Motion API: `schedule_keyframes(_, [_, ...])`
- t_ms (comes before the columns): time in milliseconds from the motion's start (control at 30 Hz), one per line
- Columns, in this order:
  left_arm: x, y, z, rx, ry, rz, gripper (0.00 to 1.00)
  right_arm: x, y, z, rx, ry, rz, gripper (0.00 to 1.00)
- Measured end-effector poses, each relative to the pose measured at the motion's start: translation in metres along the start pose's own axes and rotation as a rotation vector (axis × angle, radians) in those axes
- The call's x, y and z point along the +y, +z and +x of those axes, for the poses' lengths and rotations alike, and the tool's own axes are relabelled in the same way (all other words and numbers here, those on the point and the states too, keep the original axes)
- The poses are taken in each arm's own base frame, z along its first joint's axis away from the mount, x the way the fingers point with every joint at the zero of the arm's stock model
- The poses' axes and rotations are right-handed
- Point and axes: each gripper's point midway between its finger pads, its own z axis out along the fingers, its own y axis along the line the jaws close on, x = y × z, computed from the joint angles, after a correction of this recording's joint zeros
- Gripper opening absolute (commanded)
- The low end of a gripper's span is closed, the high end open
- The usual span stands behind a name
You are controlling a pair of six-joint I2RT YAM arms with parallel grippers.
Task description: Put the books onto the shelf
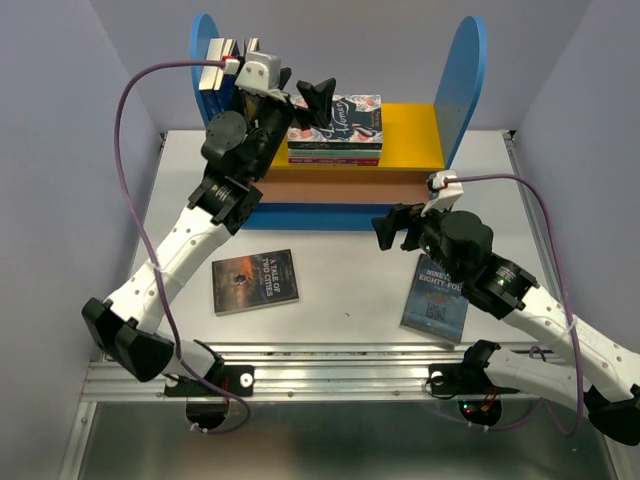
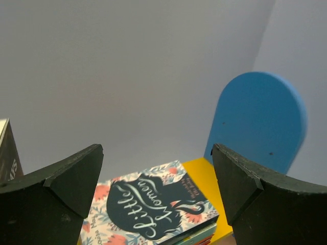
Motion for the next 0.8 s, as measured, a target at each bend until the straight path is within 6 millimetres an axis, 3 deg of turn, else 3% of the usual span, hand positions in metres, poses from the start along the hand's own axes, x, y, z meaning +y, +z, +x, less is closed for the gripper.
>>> schedule_keyframes(100, [0.019, 0.015, 0.028, 0.075, -0.009, -0.112, 0.99, -0.001, 0.000, 0.003, 0.004, -0.007, 0.002, 1.00])
schedule_keyframes(233, [0.049, 0.017, 0.056, 0.143, -0.003, -0.291, 0.99, -0.003, 0.001, 0.009, 0.020, -0.015, 0.007, 1.00])
schedule_keyframes(500, [0.101, 0.010, 0.046, 0.110, 0.040, -0.620, 0.99, -0.006, 0.001, 0.008, 0.013, -0.019, 0.021, 1.00])
schedule_keyframes(800, [0.142, 0.002, 0.072, 0.170, 0.060, -0.795, 0.99, -0.007, -0.001, 0.005, 0.002, -0.018, 0.026, 1.00])
